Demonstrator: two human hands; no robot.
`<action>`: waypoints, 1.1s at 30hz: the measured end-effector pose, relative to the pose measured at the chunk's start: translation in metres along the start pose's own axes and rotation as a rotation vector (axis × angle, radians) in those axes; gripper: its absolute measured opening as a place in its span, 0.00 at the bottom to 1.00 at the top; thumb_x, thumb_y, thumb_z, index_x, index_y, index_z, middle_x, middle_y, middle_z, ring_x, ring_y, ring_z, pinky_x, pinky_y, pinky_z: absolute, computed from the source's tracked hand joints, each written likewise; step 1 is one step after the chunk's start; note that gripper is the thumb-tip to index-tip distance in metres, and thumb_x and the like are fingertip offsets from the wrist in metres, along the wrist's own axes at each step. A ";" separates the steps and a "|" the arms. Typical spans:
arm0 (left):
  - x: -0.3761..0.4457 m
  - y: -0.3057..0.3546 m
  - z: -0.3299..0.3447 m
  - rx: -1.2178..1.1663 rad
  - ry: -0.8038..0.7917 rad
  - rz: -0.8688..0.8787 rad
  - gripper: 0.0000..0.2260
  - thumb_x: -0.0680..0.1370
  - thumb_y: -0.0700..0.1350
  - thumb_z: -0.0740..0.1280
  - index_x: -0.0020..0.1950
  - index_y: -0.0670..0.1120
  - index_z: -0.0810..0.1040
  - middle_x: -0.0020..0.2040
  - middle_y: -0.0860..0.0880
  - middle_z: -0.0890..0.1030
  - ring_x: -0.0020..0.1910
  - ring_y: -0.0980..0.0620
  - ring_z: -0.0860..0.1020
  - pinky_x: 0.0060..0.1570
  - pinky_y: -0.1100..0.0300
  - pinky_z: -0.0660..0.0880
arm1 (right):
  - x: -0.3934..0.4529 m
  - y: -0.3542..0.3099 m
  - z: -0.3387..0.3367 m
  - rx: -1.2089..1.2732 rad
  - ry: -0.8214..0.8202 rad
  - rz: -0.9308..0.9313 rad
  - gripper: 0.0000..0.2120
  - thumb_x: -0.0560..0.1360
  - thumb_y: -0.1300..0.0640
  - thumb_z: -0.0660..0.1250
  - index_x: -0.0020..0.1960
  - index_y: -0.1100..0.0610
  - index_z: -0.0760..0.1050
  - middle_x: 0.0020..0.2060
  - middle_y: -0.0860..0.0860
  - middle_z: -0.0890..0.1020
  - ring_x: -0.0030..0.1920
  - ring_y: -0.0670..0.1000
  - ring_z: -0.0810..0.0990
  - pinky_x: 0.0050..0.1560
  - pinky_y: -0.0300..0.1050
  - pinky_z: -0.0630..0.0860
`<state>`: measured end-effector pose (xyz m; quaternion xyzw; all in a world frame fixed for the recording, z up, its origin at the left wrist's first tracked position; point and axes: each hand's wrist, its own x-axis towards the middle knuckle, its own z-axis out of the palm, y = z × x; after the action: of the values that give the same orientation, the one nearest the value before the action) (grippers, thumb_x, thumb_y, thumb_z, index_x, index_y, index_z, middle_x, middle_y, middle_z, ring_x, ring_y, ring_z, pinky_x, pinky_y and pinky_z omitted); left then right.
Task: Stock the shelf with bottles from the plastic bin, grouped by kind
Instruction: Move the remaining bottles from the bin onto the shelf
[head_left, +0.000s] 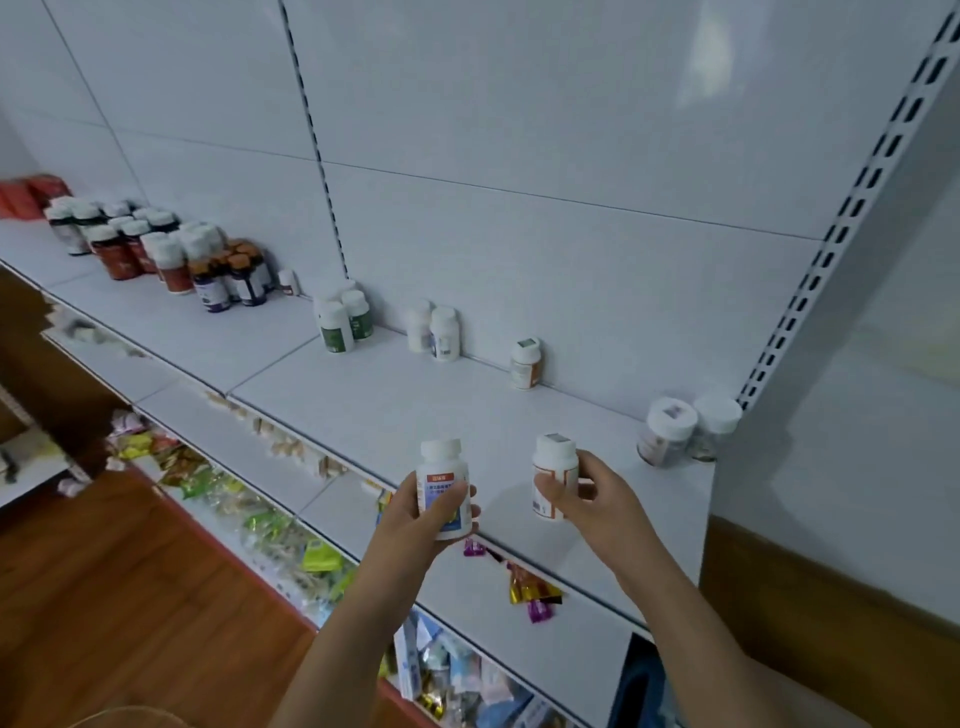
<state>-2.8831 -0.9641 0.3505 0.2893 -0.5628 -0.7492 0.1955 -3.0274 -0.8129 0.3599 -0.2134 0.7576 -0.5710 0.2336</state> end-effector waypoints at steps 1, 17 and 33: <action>0.015 0.002 -0.003 0.039 0.009 0.012 0.23 0.68 0.57 0.72 0.60 0.48 0.78 0.52 0.45 0.84 0.52 0.45 0.83 0.55 0.50 0.79 | 0.017 0.001 0.003 -0.026 0.017 -0.013 0.13 0.74 0.48 0.73 0.57 0.44 0.75 0.50 0.43 0.82 0.50 0.43 0.81 0.44 0.34 0.75; 0.179 0.022 -0.048 0.435 -0.065 0.130 0.15 0.75 0.45 0.73 0.60 0.48 0.76 0.51 0.50 0.82 0.46 0.60 0.81 0.44 0.69 0.75 | 0.184 0.034 0.031 -0.333 0.480 -0.078 0.23 0.73 0.56 0.74 0.65 0.58 0.71 0.59 0.56 0.77 0.60 0.56 0.76 0.60 0.53 0.75; 0.220 0.019 -0.130 1.147 -0.439 0.570 0.30 0.74 0.67 0.66 0.74 0.59 0.66 0.69 0.62 0.72 0.67 0.61 0.69 0.67 0.63 0.64 | 0.141 -0.028 0.162 -0.361 0.140 -0.181 0.17 0.69 0.49 0.77 0.54 0.42 0.75 0.49 0.37 0.81 0.52 0.38 0.77 0.53 0.33 0.75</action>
<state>-2.9652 -1.2003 0.2960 0.0285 -0.9523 -0.2926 0.0822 -3.0420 -1.0273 0.3323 -0.2786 0.8398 -0.4580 0.0862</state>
